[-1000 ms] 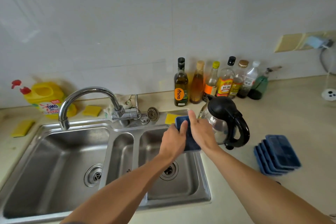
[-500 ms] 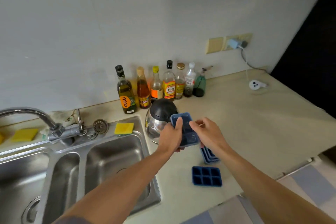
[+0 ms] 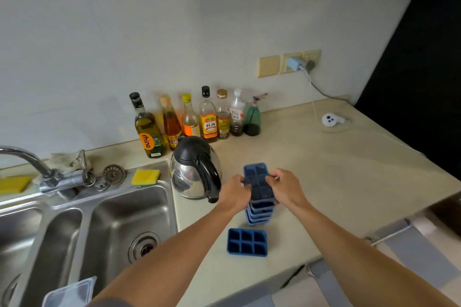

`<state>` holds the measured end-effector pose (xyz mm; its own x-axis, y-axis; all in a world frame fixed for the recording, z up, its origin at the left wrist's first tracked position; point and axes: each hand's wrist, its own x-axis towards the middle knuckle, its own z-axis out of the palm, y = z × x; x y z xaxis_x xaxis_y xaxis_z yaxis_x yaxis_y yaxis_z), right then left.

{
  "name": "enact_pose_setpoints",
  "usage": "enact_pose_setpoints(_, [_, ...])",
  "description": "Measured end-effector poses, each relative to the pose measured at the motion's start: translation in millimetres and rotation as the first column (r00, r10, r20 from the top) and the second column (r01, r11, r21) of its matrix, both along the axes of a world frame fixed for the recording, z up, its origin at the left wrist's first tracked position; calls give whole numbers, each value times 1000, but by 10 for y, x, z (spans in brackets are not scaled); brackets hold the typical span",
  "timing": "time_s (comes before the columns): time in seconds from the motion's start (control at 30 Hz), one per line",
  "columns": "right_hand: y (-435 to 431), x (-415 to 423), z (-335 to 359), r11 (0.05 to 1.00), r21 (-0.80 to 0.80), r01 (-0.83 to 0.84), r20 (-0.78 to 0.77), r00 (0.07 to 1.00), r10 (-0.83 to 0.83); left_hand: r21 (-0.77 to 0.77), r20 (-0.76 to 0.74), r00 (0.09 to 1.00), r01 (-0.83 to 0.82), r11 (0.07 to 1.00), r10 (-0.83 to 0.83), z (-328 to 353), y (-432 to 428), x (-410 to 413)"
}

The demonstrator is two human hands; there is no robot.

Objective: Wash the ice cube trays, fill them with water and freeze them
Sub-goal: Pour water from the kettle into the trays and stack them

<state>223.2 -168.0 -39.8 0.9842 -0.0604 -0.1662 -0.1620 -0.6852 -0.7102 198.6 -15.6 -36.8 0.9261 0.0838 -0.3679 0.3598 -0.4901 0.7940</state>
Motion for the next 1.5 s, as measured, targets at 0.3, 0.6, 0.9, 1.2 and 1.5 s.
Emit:
enact_pose_setpoints(0.3, [-120,-34,-205,999,-25,32,-37,999,-33,-137,-72,994,-96,986,87,-150,40,-97])
enact_pose_setpoints(0.6, [-266,-559,-665,984,46,171,-487,864,-127,80,-242,966,-67,995,84,-770,591,-462])
enact_pose_setpoints(0.9, [697,-924,-852,995,34,-95,-532,841,98,44,-229,969,-85,995,92,-1162,1131,-744])
enact_pose_setpoints(1.2, [2617,-786,-995,954,126,-273,-372,878,301,107,-247,911,-313,944,330,-1333,3064,-945])
enact_pose_setpoints(1.5, [3564,-594,-1869,960,139,-244,-541,793,280,19,-429,856,-308,951,286,-1963,3933,-805])
